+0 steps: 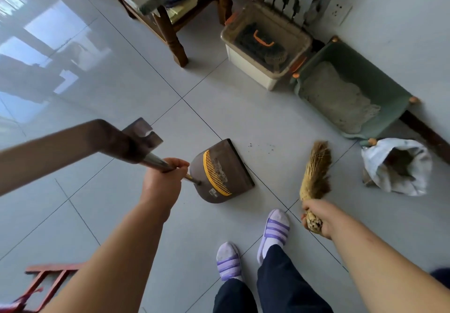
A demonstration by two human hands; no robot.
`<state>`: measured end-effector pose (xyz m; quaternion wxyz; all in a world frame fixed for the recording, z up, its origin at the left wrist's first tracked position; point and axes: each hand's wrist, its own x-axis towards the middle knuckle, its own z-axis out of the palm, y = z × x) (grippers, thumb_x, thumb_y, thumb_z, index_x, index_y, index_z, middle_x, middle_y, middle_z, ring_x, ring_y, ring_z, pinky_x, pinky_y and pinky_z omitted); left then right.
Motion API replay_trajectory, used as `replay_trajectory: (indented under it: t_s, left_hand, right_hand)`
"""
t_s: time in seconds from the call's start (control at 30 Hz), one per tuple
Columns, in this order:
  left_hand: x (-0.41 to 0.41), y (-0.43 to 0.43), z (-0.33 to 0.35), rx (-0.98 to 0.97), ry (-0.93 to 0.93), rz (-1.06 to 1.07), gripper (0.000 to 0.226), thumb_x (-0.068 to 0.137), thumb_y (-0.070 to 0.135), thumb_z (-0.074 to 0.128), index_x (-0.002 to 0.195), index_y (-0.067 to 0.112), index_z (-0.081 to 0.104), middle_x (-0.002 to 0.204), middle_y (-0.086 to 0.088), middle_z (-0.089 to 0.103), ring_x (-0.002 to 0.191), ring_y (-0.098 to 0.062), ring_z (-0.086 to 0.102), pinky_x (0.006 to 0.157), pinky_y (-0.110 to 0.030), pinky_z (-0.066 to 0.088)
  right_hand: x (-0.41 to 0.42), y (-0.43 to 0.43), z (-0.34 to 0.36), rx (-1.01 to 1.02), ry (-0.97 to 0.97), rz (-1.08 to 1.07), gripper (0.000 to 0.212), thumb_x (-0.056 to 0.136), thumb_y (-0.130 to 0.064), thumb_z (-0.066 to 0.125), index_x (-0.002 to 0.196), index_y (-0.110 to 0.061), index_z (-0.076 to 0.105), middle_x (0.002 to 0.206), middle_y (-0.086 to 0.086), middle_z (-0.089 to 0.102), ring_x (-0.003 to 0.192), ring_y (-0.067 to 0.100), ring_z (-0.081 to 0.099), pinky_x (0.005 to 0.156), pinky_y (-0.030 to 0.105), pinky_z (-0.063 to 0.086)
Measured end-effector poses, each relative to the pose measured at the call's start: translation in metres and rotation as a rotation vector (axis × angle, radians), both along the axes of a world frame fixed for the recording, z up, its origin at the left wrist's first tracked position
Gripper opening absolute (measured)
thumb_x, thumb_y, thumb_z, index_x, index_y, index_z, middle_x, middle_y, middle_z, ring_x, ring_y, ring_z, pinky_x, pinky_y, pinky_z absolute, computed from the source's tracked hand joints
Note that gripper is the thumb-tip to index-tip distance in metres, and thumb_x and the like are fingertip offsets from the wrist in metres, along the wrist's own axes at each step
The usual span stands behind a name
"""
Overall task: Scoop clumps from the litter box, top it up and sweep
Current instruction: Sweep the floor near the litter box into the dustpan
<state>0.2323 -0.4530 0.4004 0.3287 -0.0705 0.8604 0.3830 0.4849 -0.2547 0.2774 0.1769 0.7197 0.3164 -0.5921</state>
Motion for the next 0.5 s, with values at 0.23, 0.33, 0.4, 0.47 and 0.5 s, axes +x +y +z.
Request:
replay_trajectory:
  t_s: [0.23,0.33,0.4,0.47,0.5]
  left_hand:
    - [0.015,-0.02,-0.002,0.028,-0.011,-0.038,0.02,0.094,0.003,0.058,0.082,0.018,0.066,0.071,-0.002,0.052,0.064,-0.014,0.043,0.058,-0.026,0.038]
    - [0.017,-0.032,-0.002,0.036,-0.018,-0.058,0.02,0.094,0.004,0.058,0.083,0.018,0.066,0.072,-0.001,0.052,0.065,-0.014,0.043,0.058,-0.025,0.038]
    - [0.018,-0.042,-0.003,0.035,-0.022,-0.073,0.019,0.094,0.005,0.058,0.084,0.018,0.067,0.073,-0.001,0.052,0.065,-0.014,0.044,0.059,-0.026,0.038]
    - [0.018,-0.05,-0.005,0.029,-0.026,-0.08,0.019,0.093,0.005,0.059,0.084,0.019,0.067,0.073,-0.002,0.053,0.066,-0.015,0.045,0.059,-0.026,0.038]
    - [0.017,-0.055,-0.006,0.027,-0.028,-0.079,0.019,0.093,0.005,0.059,0.083,0.02,0.067,0.073,-0.002,0.053,0.067,-0.016,0.045,0.059,-0.027,0.039]
  right_hand:
    - [-0.027,-0.071,0.012,-0.069,0.165,-0.067,0.006,0.088,-0.002,0.043,0.093,-0.002,0.047,0.069,0.015,0.047,0.031,0.016,0.046,0.036,0.02,0.04]
    - [-0.013,-0.089,0.034,-0.015,0.203,-0.084,0.014,0.089,-0.004,0.047,0.099,0.002,0.053,0.066,0.015,0.051,0.035,0.017,0.048,0.037,0.021,0.04]
    - [0.003,-0.103,0.047,0.028,0.182,-0.09,0.013,0.089,-0.004,0.047,0.097,0.004,0.055,0.064,0.016,0.051,0.034,0.017,0.048,0.035,0.02,0.039]
    - [0.019,-0.114,0.051,0.026,0.14,-0.142,0.01,0.089,-0.003,0.047,0.092,0.003,0.054,0.062,0.016,0.051,0.037,0.019,0.05,0.036,0.02,0.04]
    - [0.024,-0.117,0.048,0.014,0.128,-0.205,0.01,0.089,-0.003,0.047,0.093,0.003,0.054,0.062,0.015,0.051,0.041,0.02,0.05,0.037,0.021,0.041]
